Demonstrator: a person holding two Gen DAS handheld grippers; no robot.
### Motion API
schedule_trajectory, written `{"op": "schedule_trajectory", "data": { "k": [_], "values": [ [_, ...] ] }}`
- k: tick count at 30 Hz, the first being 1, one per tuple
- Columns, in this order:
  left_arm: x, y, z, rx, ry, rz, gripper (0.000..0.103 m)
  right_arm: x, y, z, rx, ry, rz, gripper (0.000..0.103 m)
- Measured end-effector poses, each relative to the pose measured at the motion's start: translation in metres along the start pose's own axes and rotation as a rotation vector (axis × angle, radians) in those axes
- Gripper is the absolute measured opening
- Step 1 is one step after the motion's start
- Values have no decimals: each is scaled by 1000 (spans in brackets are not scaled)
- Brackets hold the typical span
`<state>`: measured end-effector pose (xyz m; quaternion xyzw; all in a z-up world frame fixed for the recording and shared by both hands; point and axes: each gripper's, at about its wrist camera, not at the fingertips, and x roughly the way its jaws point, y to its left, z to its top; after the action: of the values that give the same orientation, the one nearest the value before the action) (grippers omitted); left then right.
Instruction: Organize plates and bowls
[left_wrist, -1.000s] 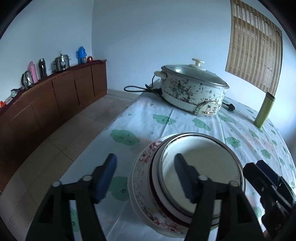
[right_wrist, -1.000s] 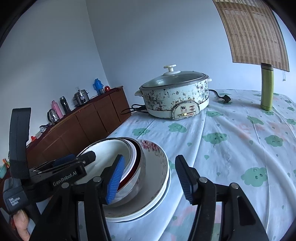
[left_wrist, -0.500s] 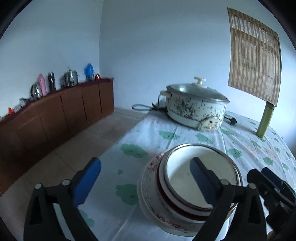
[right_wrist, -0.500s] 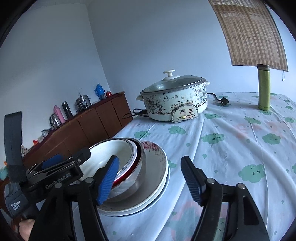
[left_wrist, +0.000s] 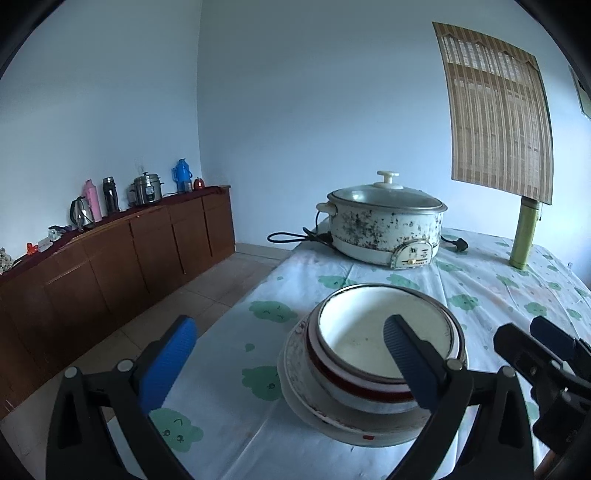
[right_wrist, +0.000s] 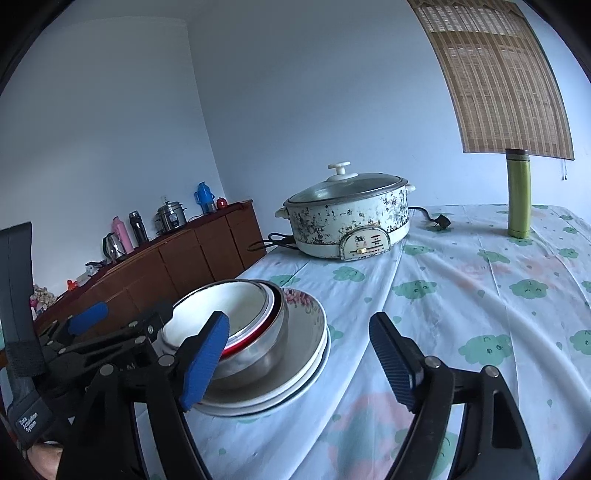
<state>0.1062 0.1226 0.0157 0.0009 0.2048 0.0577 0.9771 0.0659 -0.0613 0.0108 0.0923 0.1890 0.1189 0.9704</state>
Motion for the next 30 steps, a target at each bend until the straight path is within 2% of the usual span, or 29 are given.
{"op": "schedule_trajectory", "data": {
  "k": [9, 30],
  "values": [
    [-14, -2, -8, 1, -24, -11, 103, -24, 5, -7, -34, -67, -5, 82],
    [-21, -6, -13, 11, -48, 3, 103, -34, 13, -13, -63, -110, -5, 83]
  ]
}}
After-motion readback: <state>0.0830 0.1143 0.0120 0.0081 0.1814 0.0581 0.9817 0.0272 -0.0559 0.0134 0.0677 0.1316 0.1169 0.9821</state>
